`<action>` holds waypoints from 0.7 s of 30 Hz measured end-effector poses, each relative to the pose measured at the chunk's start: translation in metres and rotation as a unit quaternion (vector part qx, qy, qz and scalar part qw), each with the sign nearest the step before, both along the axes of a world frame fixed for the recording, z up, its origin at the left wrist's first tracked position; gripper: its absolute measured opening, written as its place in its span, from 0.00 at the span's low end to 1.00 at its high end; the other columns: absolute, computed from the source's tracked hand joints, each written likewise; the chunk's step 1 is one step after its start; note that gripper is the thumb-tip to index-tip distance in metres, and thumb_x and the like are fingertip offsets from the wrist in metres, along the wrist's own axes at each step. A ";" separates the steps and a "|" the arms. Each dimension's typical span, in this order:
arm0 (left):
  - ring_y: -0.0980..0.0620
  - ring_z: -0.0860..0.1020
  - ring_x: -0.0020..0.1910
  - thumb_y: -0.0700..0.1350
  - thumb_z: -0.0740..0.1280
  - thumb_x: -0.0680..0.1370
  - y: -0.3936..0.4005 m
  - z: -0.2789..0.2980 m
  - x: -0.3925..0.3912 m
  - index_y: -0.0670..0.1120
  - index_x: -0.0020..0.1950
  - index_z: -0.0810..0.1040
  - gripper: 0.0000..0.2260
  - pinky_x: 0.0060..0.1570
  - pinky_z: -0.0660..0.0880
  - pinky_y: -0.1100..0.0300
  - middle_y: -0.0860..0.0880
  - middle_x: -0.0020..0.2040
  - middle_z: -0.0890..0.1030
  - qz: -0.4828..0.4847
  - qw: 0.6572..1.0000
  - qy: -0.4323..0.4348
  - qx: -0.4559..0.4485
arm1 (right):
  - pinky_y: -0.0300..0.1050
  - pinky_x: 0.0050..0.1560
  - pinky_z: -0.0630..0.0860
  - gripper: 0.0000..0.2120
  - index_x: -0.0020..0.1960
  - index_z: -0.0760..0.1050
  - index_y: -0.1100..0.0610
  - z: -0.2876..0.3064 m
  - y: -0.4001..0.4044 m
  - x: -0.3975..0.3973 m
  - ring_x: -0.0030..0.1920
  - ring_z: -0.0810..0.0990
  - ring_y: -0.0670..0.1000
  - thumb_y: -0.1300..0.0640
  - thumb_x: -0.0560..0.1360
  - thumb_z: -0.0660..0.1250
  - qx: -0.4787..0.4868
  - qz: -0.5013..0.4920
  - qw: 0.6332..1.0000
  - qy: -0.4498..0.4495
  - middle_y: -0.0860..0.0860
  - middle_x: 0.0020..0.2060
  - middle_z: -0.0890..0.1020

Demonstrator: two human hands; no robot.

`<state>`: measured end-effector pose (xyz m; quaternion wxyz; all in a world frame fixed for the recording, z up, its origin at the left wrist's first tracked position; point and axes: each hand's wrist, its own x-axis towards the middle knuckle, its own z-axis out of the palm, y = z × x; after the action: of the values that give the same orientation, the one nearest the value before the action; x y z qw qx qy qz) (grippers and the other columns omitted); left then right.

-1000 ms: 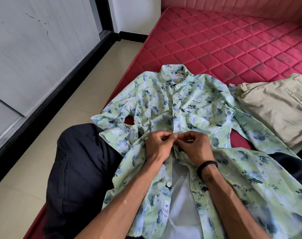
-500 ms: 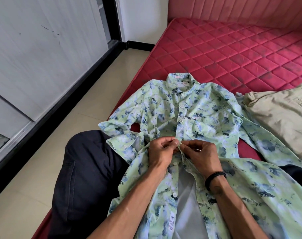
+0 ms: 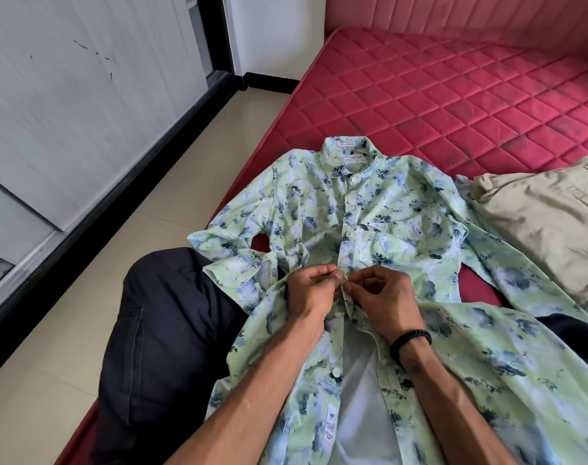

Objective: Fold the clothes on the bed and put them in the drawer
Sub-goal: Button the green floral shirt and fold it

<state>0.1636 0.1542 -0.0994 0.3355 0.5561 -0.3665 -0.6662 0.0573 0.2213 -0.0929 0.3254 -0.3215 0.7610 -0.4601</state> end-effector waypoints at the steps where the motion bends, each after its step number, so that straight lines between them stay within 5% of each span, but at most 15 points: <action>1: 0.52 0.83 0.39 0.32 0.75 0.75 0.000 0.001 0.000 0.41 0.49 0.85 0.06 0.41 0.82 0.63 0.44 0.42 0.86 -0.003 1.000 0.001 -0.001 | 0.40 0.36 0.81 0.05 0.44 0.84 0.55 0.001 0.000 -0.001 0.35 0.85 0.47 0.61 0.72 0.80 0.000 -0.002 1.000 -0.024 0.49 0.34 0.87; 6: 0.61 0.78 0.27 0.31 0.74 0.75 -0.004 0.003 0.005 0.43 0.44 0.84 0.08 0.30 0.75 0.69 0.49 0.34 0.84 -0.033 0.999 0.019 -0.002 | 0.41 0.39 0.83 0.08 0.48 0.84 0.63 0.010 0.004 -0.005 0.37 0.86 0.52 0.64 0.71 0.79 -0.011 -0.033 0.976 -0.214 0.58 0.40 0.88; 12: 0.54 0.83 0.37 0.37 0.77 0.75 -0.001 0.004 0.004 0.44 0.47 0.86 0.04 0.40 0.81 0.63 0.46 0.40 0.87 -0.049 0.999 0.010 -0.009 | 0.37 0.35 0.80 0.06 0.42 0.84 0.53 0.003 0.003 -0.001 0.35 0.85 0.47 0.59 0.71 0.80 -0.006 -0.012 1.000 0.020 0.47 0.33 0.86; 21: 0.50 0.84 0.36 0.35 0.79 0.72 -0.001 0.009 0.008 0.41 0.45 0.87 0.05 0.38 0.83 0.60 0.41 0.41 0.87 -0.008 0.998 0.030 0.058 | 0.39 0.35 0.81 0.05 0.43 0.85 0.51 0.004 0.002 0.003 0.34 0.84 0.44 0.60 0.74 0.77 0.016 0.020 0.998 0.056 0.44 0.32 0.86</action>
<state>0.1715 0.1529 -0.0901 0.3081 0.5511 -0.3218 -0.7055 0.0601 0.2228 -0.0888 0.2963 -0.3570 0.7786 -0.4226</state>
